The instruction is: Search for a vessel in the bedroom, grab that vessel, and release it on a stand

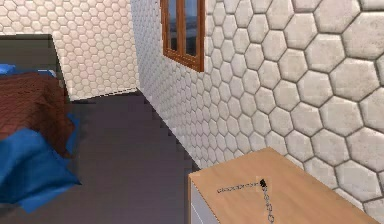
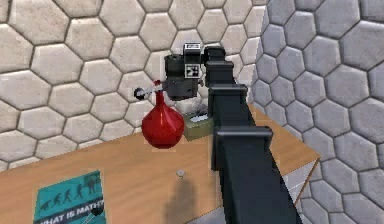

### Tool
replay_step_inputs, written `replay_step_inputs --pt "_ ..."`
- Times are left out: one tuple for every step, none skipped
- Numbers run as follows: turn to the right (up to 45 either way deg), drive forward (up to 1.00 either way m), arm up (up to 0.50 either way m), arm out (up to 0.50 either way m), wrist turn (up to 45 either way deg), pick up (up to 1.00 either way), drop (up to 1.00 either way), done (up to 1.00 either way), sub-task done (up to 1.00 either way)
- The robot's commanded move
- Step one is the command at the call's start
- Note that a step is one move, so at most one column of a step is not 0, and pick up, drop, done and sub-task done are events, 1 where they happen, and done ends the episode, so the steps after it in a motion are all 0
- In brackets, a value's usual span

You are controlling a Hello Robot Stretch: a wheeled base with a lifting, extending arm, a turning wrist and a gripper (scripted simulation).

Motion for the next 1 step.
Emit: replay_step_inputs --pt "0.0 0.00 -0.22 0.00 0.0 0.00 0.00 0.00 0.00"
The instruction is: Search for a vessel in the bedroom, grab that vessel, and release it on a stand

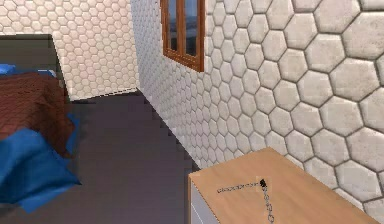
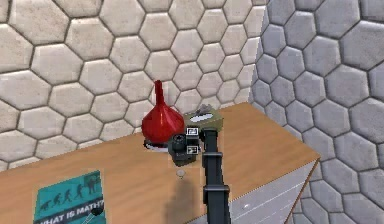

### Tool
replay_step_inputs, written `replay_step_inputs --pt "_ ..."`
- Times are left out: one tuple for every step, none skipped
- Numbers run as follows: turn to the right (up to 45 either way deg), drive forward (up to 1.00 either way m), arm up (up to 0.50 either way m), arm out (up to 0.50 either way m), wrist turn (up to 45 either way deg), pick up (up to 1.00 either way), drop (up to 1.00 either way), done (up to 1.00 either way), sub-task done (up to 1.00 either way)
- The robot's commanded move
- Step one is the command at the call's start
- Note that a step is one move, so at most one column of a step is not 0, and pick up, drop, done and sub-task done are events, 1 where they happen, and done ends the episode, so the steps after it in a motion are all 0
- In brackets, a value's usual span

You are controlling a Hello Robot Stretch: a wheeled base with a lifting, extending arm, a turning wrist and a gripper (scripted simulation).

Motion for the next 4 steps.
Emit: replay_step_inputs --pt "0.0 0.00 0.00 0.00 0.0 1.00 0.00 0.00 0.00" --pt "0.0 0.00 0.10 0.00 0.0 0.00 0.00 0.00 0.00" --pt "0.0 0.00 0.12 0.00 0.0 0.00 0.00 0.00 0.00" --pt "0.0 0.00 0.00 0.00 -45.0 0.00 0.00 0.00 0.00"
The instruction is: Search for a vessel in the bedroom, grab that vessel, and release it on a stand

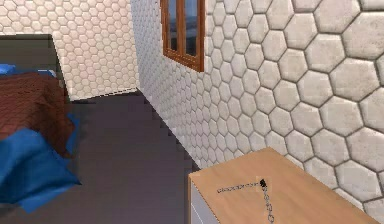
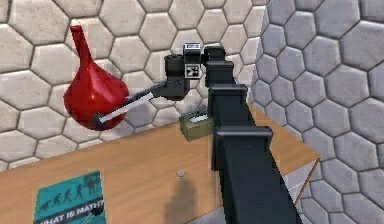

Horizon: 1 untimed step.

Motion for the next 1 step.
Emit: replay_step_inputs --pt "0.0 0.00 0.00 0.00 -45.0 0.00 0.00 0.00 0.00"
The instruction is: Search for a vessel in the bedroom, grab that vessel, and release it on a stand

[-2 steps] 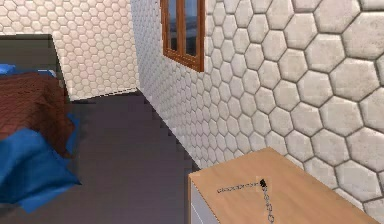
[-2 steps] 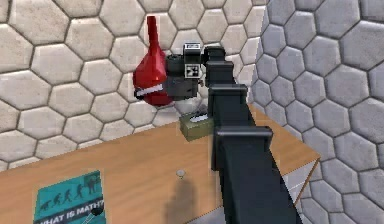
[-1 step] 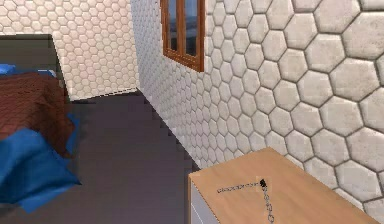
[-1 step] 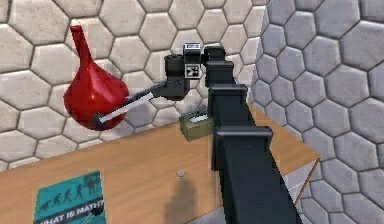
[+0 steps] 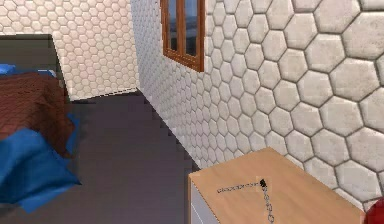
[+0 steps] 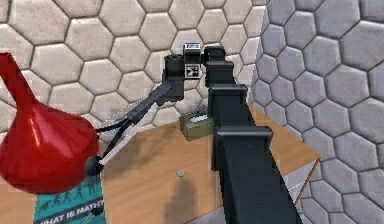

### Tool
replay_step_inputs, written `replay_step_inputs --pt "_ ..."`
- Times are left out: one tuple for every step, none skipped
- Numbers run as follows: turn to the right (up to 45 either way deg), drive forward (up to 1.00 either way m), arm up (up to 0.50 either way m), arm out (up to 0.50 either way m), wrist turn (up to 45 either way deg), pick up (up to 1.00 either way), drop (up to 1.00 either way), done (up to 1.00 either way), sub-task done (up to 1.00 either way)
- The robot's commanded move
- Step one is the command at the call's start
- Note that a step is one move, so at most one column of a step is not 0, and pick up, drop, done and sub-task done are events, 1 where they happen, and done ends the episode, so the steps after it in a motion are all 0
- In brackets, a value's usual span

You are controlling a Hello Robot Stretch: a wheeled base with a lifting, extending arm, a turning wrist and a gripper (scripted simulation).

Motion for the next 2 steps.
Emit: replay_step_inputs --pt "0.0 0.00 0.00 0.00 -12.0 0.00 0.00 0.00 0.00" --pt "0.0 0.00 0.00 -0.30 0.0 0.00 0.00 0.00 0.00"
